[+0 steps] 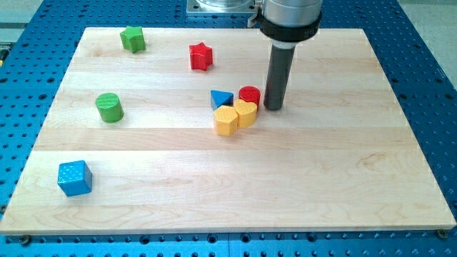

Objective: Adjust the yellow heart and red circle at the center

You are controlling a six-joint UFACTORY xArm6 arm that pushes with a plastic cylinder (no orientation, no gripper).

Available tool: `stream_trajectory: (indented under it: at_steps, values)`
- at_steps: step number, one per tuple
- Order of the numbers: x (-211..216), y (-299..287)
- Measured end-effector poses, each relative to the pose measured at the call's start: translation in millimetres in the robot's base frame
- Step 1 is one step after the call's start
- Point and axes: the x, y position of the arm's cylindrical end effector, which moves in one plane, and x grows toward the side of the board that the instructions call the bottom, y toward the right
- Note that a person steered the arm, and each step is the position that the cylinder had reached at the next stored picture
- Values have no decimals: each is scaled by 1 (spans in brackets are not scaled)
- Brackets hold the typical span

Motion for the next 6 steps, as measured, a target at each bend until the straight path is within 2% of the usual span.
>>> stream_trajectory:
  at_steps: [1,5,6]
  values:
    - [63,35]
    - [48,-18]
    - [30,0]
